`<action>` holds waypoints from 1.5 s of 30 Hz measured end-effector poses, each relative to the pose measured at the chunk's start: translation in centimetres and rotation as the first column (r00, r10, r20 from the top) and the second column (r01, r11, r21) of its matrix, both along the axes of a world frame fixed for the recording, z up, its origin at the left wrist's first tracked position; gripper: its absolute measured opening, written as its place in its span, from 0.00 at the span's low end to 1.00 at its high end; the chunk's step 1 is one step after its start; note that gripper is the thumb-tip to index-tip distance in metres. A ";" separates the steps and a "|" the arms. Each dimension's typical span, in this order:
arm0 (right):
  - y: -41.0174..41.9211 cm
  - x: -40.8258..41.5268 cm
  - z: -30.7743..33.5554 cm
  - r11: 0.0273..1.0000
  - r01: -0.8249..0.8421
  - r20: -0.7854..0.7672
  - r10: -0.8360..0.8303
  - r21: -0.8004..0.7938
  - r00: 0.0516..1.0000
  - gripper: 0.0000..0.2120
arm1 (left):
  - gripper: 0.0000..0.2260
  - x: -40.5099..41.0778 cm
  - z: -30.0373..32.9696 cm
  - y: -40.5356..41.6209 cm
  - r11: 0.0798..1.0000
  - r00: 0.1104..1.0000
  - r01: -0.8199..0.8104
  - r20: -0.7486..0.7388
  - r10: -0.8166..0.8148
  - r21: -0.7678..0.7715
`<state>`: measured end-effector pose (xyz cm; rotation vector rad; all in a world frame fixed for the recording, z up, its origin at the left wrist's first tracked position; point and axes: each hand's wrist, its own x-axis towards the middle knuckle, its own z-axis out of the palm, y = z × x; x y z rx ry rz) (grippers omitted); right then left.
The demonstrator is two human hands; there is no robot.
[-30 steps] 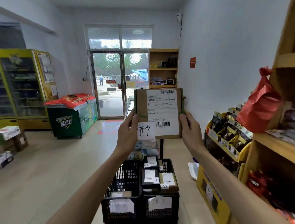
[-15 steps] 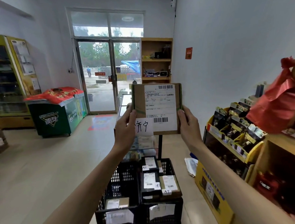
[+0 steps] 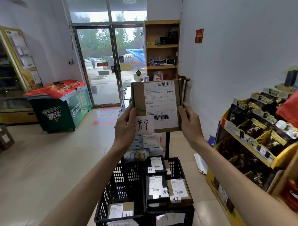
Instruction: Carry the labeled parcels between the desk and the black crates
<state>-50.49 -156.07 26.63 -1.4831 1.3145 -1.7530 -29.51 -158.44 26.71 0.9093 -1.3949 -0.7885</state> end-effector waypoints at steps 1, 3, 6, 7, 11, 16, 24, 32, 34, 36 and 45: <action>-1.3 -0.4 -0.3 1.000 -0.017 0.011 0.017 0.007 1.000 0.35 | 0.14 -0.3 0.0 -1.1 1.000 1.000 0.000 0.002 0.000 0.004; -4.1 -1.1 -0.8 0.999 -0.040 0.022 0.040 0.010 0.999 0.36 | 0.14 -1.1 -0.1 -3.6 1.000 1.000 -0.005 0.010 0.005 0.015; -8.1 -2.6 -1.6 0.998 -0.064 0.037 0.064 -0.006 0.997 0.23 | 0.14 -2.7 -0.6 -7.6 0.999 0.999 -0.037 0.031 0.036 0.034; -9.5 -3.1 -2.0 0.997 -0.078 0.043 0.079 -0.011 0.996 0.19 | 0.14 -3.3 -1.0 -9.2 0.998 0.998 -0.044 0.036 0.042 0.038; -14.1 -5.1 -3.8 0.994 -0.105 0.047 0.104 0.012 0.993 0.13 | 0.16 -5.3 -3.2 -14.0 0.996 0.999 -0.044 0.034 0.041 0.082; -19.3 -6.4 -6.8 0.991 -0.090 0.031 0.087 0.094 0.996 0.16 | 0.16 -6.6 -6.2 -18.4 0.988 0.998 -0.049 0.047 0.042 0.143; -25.5 -6.7 -14.0 0.969 -0.020 -0.028 0.027 0.247 0.999 0.17 | 0.16 -6.6 -13.3 -24.8 0.954 0.997 -0.057 0.070 0.038 0.294; -28.4 -7.3 -22.2 0.865 -0.010 -0.012 0.018 0.501 1.000 0.28 | 0.27 -6.9 -22.7 -29.1 0.861 0.991 -0.021 0.126 -0.050 0.508; -29.3 -7.9 -25.3 0.843 0.029 -0.046 -0.005 0.538 0.999 0.35 | 0.24 -7.3 -25.4 -29.8 0.840 0.987 -0.039 0.152 -0.052 0.541; -29.8 -8.5 -28.6 0.825 0.066 -0.072 -0.031 0.561 0.997 0.33 | 0.21 -7.9 -28.4 -30.4 0.819 0.985 -0.051 0.165 -0.054 0.571; -26.6 -11.7 -43.5 0.634 0.109 -0.086 -0.067 0.765 0.994 0.27 | 0.21 -11.9 -43.7 -28.0 0.641 0.972 -0.076 0.199 -0.122 0.763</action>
